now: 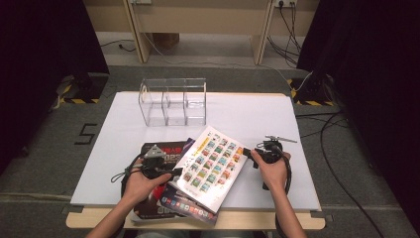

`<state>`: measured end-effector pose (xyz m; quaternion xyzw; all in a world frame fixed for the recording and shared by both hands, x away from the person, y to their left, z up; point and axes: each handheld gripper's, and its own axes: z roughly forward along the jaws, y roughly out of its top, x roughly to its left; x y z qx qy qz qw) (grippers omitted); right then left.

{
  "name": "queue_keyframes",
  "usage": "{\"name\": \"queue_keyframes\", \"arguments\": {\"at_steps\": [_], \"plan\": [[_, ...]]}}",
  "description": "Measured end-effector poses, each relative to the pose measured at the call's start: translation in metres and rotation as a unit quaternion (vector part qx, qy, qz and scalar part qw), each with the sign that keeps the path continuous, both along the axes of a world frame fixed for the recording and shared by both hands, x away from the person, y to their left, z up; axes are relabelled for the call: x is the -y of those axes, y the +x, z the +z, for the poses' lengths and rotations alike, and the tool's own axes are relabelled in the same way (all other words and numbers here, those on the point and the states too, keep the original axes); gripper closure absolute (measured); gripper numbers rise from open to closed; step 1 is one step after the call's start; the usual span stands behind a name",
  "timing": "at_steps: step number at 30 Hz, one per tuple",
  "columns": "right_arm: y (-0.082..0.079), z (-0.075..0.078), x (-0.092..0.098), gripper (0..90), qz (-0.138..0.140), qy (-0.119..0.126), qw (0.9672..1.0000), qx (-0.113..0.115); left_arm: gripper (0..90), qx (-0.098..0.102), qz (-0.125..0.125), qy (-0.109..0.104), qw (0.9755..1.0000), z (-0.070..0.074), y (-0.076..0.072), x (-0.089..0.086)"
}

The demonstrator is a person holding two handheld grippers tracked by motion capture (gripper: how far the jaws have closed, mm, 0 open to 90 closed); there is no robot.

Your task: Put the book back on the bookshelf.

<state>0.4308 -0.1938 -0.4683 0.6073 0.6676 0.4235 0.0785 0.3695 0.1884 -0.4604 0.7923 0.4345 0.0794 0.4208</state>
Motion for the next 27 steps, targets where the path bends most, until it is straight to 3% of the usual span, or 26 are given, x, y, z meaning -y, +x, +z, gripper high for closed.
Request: {"name": "queue_keyframes", "arguments": {"at_steps": [8,14,17,22,24,26,27], "plan": [[0.014,-0.01,-0.005,41.8,0.0,0.009,0.9992,-0.038,58.4,-0.016,0.009,-0.001,0.9998,-0.002,0.0,0.0],[0.02,-0.015,-0.002,38.2,-0.005,0.046,0.997,-0.062,58.5,-0.016,0.012,0.001,0.9998,-0.003,0.0,0.001],[0.023,-0.016,-0.001,37.3,-0.002,0.055,0.9963,-0.066,58.6,-0.01,0.007,0.001,0.9999,-0.004,-0.001,0.0],[0.025,-0.016,-0.003,36.5,-0.001,0.054,0.9962,-0.068,59.0,-0.019,0.004,-0.008,0.9998,-0.005,-0.001,-0.001],[0.025,-0.016,-0.004,37.9,-0.005,0.054,0.9964,-0.064,59.2,-0.019,-0.003,0.004,0.9998,-0.003,-0.005,0.001],[0.025,-0.016,-0.004,40.1,-0.01,0.06,0.9961,-0.064,59.3,-0.021,-0.007,0.008,0.9997,-0.002,-0.007,0.001],[0.025,-0.016,-0.002,49.0,-0.015,0.07,0.9956,-0.06,59.4,-0.023,-0.012,0.011,0.9996,-0.002,-0.009,0.001]]}}
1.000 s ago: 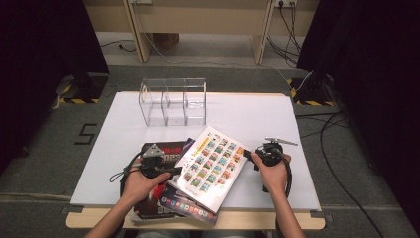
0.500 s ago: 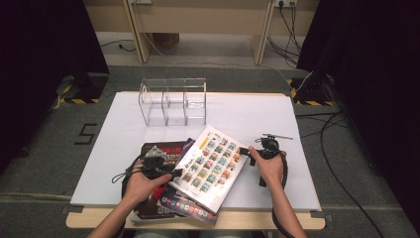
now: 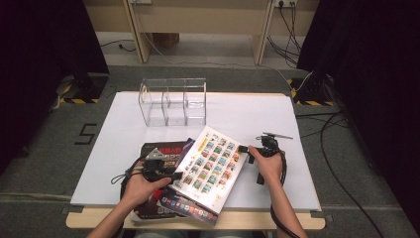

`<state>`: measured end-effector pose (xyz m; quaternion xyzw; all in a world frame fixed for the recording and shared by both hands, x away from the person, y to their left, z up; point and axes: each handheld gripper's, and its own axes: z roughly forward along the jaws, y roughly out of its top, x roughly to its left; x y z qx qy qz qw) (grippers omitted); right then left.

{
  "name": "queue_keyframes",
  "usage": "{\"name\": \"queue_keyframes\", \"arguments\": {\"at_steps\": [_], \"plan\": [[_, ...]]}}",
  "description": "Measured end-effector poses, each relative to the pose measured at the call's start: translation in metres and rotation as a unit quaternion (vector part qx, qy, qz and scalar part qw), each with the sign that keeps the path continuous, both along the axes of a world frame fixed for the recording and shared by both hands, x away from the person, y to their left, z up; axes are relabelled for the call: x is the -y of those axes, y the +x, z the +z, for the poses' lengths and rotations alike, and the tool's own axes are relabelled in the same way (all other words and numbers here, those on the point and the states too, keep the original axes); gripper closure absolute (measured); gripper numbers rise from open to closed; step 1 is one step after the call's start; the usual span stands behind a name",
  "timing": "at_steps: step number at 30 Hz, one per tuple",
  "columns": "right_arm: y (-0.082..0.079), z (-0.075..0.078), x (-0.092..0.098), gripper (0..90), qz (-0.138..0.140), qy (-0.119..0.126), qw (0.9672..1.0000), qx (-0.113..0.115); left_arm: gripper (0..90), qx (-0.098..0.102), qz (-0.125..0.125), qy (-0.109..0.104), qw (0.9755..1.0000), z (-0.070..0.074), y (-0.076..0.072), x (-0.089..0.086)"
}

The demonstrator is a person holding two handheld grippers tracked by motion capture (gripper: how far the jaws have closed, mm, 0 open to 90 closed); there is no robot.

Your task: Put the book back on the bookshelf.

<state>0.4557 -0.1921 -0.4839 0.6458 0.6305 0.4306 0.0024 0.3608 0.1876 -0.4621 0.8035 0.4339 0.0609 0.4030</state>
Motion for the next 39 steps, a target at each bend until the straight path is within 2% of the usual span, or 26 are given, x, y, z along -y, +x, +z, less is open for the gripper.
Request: {"name": "queue_keyframes", "arguments": {"at_steps": [2,7,9,12,19,22,25,26,27,30,32,34,37,39], "plan": [[0.0,0.002,0.002,51.8,-0.001,0.003,1.0,0.0,59.6,0.0,-0.001,0.001,1.0,0.0,-0.001,0.0],[0.0,0.008,0.006,58.9,-0.004,0.029,0.9995,0.008,59.8,-0.005,-0.001,0.004,1.0,0.001,-0.005,-0.001],[0.0,0.007,0.005,58.6,-0.006,0.031,0.9995,0.006,59.8,-0.008,0.0,0.0,1.0,0.0,-0.005,-0.001],[0.001,0.001,0.005,56.9,-0.014,0.037,0.9992,-0.004,59.7,-0.005,0.0,0.007,1.0,0.001,-0.005,0.0],[0.001,0.0,0.003,53.8,-0.012,0.037,0.9992,-0.011,59.7,-0.005,0.001,0.009,0.9999,0.001,-0.005,0.001],[0.001,-0.002,0.001,51.2,-0.012,0.045,0.9987,-0.019,59.7,-0.004,0.002,0.011,0.9999,0.001,-0.006,0.001],[0.0,-0.007,0.001,48.9,-0.013,0.067,0.9972,-0.03,59.7,-0.005,0.002,0.01,0.9999,0.001,-0.006,0.001],[0.0,-0.009,0.001,48.2,-0.002,0.083,0.9957,-0.041,59.7,-0.005,0.002,0.01,0.9999,0.001,-0.006,0.001],[-0.001,-0.011,-0.001,48.2,0.0,0.093,0.9948,-0.042,59.7,-0.005,0.002,0.01,0.9999,0.001,-0.006,0.001],[-0.004,-0.008,-0.003,50.0,0.002,0.076,0.9968,-0.028,59.8,-0.005,0.003,0.011,0.9999,0.001,-0.006,0.001],[-0.006,-0.002,-0.005,52.3,0.003,0.065,0.9975,-0.026,60.0,-0.007,0.004,0.013,0.9999,0.001,-0.006,0.001],[-0.008,0.006,-0.007,56.6,0.011,0.052,0.9985,-0.012,60.1,-0.007,0.005,0.016,0.9998,0.002,-0.006,0.001],[-0.01,0.02,-0.011,61.3,0.024,0.05,0.9984,0.012,60.2,-0.006,0.01,0.016,0.9998,0.002,-0.006,-0.001],[-0.011,0.024,-0.014,62.3,0.024,0.053,0.9982,0.014,60.3,-0.007,0.012,0.015,0.9998,0.001,-0.007,-0.002]]}}
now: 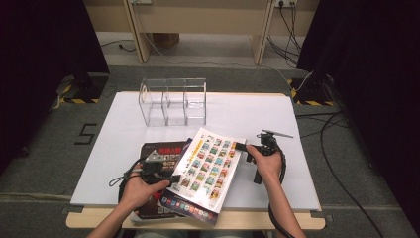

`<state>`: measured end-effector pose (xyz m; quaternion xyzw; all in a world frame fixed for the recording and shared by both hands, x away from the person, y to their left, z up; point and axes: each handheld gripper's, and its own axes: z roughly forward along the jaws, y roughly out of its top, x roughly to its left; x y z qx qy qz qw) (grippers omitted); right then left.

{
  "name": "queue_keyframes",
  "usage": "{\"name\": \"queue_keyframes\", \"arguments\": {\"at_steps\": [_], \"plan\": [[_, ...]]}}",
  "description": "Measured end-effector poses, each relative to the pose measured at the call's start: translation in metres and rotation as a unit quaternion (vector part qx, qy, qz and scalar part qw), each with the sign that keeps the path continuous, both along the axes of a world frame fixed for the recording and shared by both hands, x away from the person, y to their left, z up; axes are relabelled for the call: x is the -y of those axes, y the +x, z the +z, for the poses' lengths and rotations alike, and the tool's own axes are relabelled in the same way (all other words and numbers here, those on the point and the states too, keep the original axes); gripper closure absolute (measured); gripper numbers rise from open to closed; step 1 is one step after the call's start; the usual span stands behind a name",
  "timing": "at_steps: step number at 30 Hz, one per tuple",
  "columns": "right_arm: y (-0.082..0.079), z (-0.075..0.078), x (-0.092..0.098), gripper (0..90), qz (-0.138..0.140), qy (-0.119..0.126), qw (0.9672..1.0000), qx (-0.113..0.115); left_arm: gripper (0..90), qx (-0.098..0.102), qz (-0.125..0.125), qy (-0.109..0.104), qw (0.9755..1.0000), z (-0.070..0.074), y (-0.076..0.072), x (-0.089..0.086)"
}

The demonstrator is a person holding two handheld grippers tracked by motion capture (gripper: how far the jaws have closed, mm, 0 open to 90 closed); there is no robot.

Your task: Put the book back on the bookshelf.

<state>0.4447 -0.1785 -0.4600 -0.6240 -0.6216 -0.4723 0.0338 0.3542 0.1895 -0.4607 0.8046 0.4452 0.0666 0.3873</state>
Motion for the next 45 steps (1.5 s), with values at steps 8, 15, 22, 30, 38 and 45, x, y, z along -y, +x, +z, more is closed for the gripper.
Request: {"name": "queue_keyframes", "arguments": {"at_steps": [8,15,22,30,38,45], "plan": [[0.002,-0.006,-0.007,57.4,0.022,-0.014,0.9996,-0.015,60.2,0.0,0.001,-0.001,1.0,0.0,0.0,0.0],[0.005,-0.017,-0.005,55.0,0.024,-0.014,0.999,-0.033,60.2,0.0,0.002,-0.003,1.0,-0.001,0.0,0.0],[0.006,-0.02,0.0,65.8,0.018,0.047,0.9975,-0.049,60.2,0.0,-0.001,0.0,1.0,0.0,0.001,-0.001],[0.008,-0.014,-0.007,66.3,0.006,0.046,0.9979,-0.044,59.9,0.003,0.003,-0.003,1.0,-0.001,-0.001,-0.002],[0.008,-0.011,-0.004,70.7,0.0,0.095,0.9936,-0.061,59.8,0.003,0.002,-0.007,1.0,-0.001,-0.001,-0.003],[0.0,0.02,-0.018,73.8,0.007,0.109,0.994,-0.002,61.9,0.012,0.021,-0.046,0.9986,0.003,-0.005,-0.019]]}}
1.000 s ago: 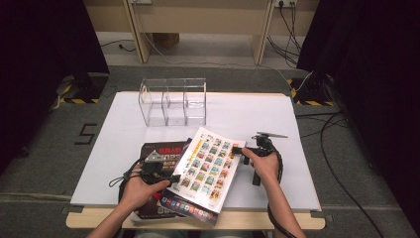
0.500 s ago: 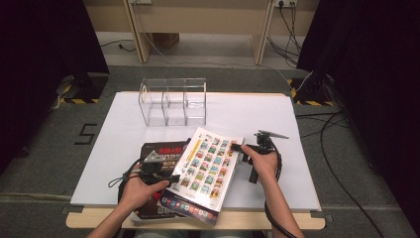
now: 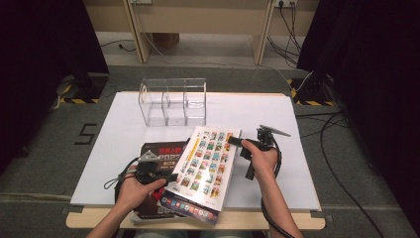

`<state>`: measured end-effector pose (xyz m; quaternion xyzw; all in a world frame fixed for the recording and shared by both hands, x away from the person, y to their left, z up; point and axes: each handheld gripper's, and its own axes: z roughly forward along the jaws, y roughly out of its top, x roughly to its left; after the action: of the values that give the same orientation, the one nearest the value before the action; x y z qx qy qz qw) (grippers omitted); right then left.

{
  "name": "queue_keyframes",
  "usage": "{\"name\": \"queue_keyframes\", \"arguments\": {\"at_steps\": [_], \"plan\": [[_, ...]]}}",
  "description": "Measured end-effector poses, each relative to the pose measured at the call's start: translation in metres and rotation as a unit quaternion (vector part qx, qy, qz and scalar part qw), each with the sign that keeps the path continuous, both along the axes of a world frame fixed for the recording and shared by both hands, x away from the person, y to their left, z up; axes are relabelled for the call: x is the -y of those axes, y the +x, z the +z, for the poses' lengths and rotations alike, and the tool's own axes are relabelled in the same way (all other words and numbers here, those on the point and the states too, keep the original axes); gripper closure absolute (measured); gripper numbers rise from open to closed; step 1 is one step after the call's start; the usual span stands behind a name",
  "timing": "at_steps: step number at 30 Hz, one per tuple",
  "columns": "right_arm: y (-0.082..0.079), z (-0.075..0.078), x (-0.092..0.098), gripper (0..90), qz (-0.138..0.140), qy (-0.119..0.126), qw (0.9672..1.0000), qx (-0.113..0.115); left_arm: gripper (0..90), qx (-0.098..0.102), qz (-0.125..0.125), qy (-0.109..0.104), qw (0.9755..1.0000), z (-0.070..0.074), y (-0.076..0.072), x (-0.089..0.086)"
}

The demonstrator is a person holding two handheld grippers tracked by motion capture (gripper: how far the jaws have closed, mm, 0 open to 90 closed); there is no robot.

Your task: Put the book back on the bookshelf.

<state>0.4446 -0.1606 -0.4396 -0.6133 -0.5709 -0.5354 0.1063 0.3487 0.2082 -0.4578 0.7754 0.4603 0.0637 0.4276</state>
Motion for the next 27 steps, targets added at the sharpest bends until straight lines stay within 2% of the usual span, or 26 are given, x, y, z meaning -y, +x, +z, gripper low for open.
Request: {"name": "queue_keyframes", "arguments": {"at_steps": [3,5,8,9,10,12,13,14,16,17,18,19,21,27], "plan": [[-0.005,0.014,-0.009,74.0,0.004,-0.011,0.9995,0.028,61.6,0.006,0.007,-0.005,0.9999,0.001,-0.004,-0.009],[-0.008,0.023,-0.014,74.1,0.006,-0.019,0.9987,0.046,61.6,0.013,0.026,-0.012,0.9995,-0.001,-0.013,-0.022],[-0.015,0.039,-0.024,74.1,0.008,-0.039,0.996,0.08,61.3,0.02,0.043,-0.02,0.9987,-0.004,-0.022,-0.035],[-0.015,0.039,-0.024,74.1,0.008,-0.039,0.996,0.08,61.3,0.02,0.043,-0.02,0.9987,-0.004,-0.022,-0.035],[-0.019,0.05,-0.03,74.1,0.006,-0.053,0.9933,0.103,61.2,0.023,0.049,-0.023,0.9983,-0.005,-0.025,-0.038],[-0.024,0.061,-0.036,74.2,0.002,-0.07,0.9897,0.125,61.0,0.039,0.072,-0.024,0.9964,-0.009,-0.032,-0.048],[-0.024,0.061,-0.036,74.2,0.002,-0.07,0.9897,0.125,60.9,0.039,0.072,-0.024,0.9964,-0.009,-0.032,-0.048],[-0.028,0.073,-0.041,74.1,-0.003,-0.087,0.9846,0.151,60.6,0.052,0.086,-0.024,0.9947,-0.012,-0.036,-0.053],[-0.032,0.084,-0.047,74.1,-0.008,-0.107,0.9784,0.177,60.5,0.054,0.092,-0.028,0.9939,-0.014,-0.037,-0.055],[-0.032,0.084,-0.047,74.1,-0.008,-0.107,0.9784,0.177,60.5,0.055,0.098,-0.034,0.9931,-0.016,-0.038,-0.057],[-0.035,0.093,-0.054,74.1,-0.011,-0.125,0.9723,0.198,60.4,0.059,0.105,-0.035,0.9921,-0.017,-0.04,-0.06],[-0.035,0.097,-0.057,74.1,-0.012,-0.133,0.9688,0.209,60.4,0.059,0.105,-0.035,0.9921,-0.017,-0.04,-0.06],[-0.035,0.104,-0.064,74.1,-0.014,-0.14,0.9649,0.222,60.4,0.063,0.114,-0.04,0.9906,-0.017,-0.041,-0.062],[-0.03,0.123,-0.08,74.1,-0.03,-0.154,0.954,0.255,60.3,0.075,0.125,-0.045,0.9883,-0.019,-0.041,-0.067]]}}
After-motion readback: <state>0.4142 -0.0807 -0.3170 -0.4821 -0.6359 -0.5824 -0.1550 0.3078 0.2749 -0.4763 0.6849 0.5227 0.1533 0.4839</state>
